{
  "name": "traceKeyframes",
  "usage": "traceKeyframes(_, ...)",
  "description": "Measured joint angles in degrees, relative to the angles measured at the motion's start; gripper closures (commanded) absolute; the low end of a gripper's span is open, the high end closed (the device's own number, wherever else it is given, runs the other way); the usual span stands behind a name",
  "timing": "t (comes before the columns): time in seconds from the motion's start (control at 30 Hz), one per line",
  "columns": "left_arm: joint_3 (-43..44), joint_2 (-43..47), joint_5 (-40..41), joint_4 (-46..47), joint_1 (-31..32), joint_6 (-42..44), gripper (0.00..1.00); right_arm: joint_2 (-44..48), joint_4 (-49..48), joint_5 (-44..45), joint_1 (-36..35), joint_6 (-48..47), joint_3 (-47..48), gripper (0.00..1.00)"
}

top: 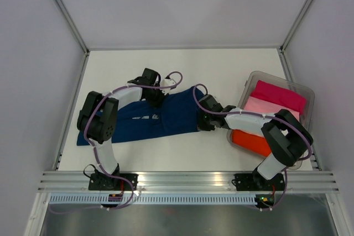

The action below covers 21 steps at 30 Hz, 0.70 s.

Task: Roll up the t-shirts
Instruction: Fold the tshirt

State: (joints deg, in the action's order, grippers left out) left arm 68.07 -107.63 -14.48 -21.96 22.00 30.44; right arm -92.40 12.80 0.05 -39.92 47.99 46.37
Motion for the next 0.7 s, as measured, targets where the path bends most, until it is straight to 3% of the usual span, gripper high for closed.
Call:
traceKeyframes(0.2,0.0,0.92,-0.28,-0.2,-0.04,0.7,0.67,0.76,5.75,0.15,0.02,-2.45,2.93,1.0)
traceKeyframes(0.33,0.39,5.11,-2.12,-2.03,-0.13,0.79,0.66,0.81,8.87,0.22,0.02,-4.66,10.97,1.0)
traceKeyframes(0.47,2.21,9.94,-4.85,-3.32,-0.13,0.07,0.66,-0.48,4.35,-1.88,0.59,-4.2,16.76,1.0)
traceKeyframes(0.7,-0.59,12.81,-8.28,-3.85,0.81,-2.75,0.66,-9.07,-0.98,-4.44,3.96,-2.23,17.09,1.0)
